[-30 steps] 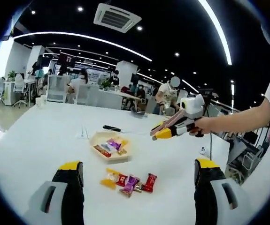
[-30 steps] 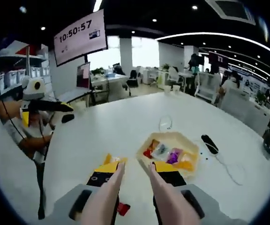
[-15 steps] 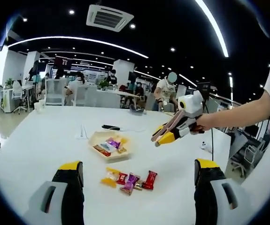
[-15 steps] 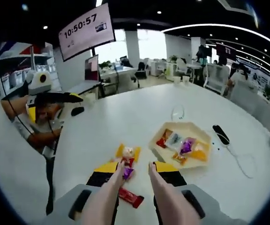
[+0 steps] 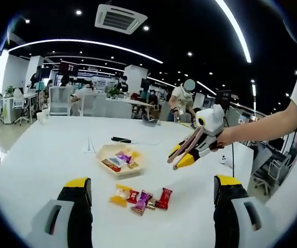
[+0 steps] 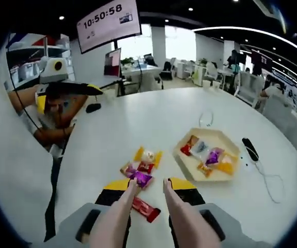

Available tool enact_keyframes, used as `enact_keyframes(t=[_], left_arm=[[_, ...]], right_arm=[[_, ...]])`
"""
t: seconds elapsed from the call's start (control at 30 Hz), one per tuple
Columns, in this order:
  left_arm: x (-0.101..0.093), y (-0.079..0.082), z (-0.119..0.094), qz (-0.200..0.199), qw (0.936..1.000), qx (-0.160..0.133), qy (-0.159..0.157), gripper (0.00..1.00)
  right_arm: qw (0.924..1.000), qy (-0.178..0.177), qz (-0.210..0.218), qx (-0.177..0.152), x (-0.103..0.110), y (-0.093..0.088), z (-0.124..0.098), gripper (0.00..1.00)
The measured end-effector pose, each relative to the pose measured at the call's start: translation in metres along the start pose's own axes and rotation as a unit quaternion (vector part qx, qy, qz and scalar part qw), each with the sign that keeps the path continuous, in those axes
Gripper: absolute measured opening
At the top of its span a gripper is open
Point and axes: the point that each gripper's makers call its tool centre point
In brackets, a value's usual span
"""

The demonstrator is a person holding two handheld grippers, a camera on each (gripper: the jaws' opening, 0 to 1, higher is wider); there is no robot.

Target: Place the target food into the container with the food tongs after gripping and lifting it, then release it inside without dropping or visibly crushing the food.

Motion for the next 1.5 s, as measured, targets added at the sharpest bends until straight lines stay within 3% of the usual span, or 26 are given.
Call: enact_keyframes(t=[0.2,0.4,0.53,0.63,0.7,0.87,1.17,1.47,1.5], left_arm=[[0.004,0.000,0.003,-0.010,0.9999,-0.008,-0.005,0.99],[0.006,0.009,-0.006,-0.017,0.9996,-0.022,0.005,0.99],[0.006,0.000,-0.007,-0.020,0.9997,-0.015,0.007,0.99],[0.005,-0.005,-0.003,-0.015,0.9999,-0.006,0.002,0.99],[0.005,-0.007,-0.002,-0.015,0.9999,0.002,0.001,0.99],[0.004,-0.002,-0.009,-0.025,0.9996,-0.012,0.008,0.99],[0.003,-0.011,-0.001,-0.018,0.9998,0.005,0.001,0.99],[0.002,-0.016,-0.007,-0.028,0.9996,0.001,0.007,0.99],[0.002,-0.021,-0.003,-0.028,0.9996,0.004,0.003,0.99]], right_arm=[[0.9990,0.002,-0.041,0.019,0.004,-0.007,0.004,0.26],[0.9986,0.022,-0.036,0.033,0.014,-0.014,0.014,0.26],[0.9986,0.029,-0.034,0.031,0.021,-0.015,0.021,0.27],[0.9956,0.029,-0.073,0.051,0.025,-0.020,0.025,0.26],[0.9966,0.032,-0.060,0.048,0.025,-0.020,0.024,0.26],[0.9955,0.040,-0.066,0.055,0.032,-0.023,0.029,0.26],[0.9945,0.034,-0.078,0.060,0.031,-0.028,0.035,0.27],[0.9913,0.046,-0.099,0.074,0.038,-0.035,0.042,0.26],[0.9861,0.043,-0.137,0.084,0.040,-0.039,0.046,0.26]])
Point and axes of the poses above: the point that each gripper's makers call its tool centre point, and the gripper's own axes: z roughly forward along the fingers, x roughly to its left, y roughly out of its top, and after that the axes turned 12 degrees about x, right-handed
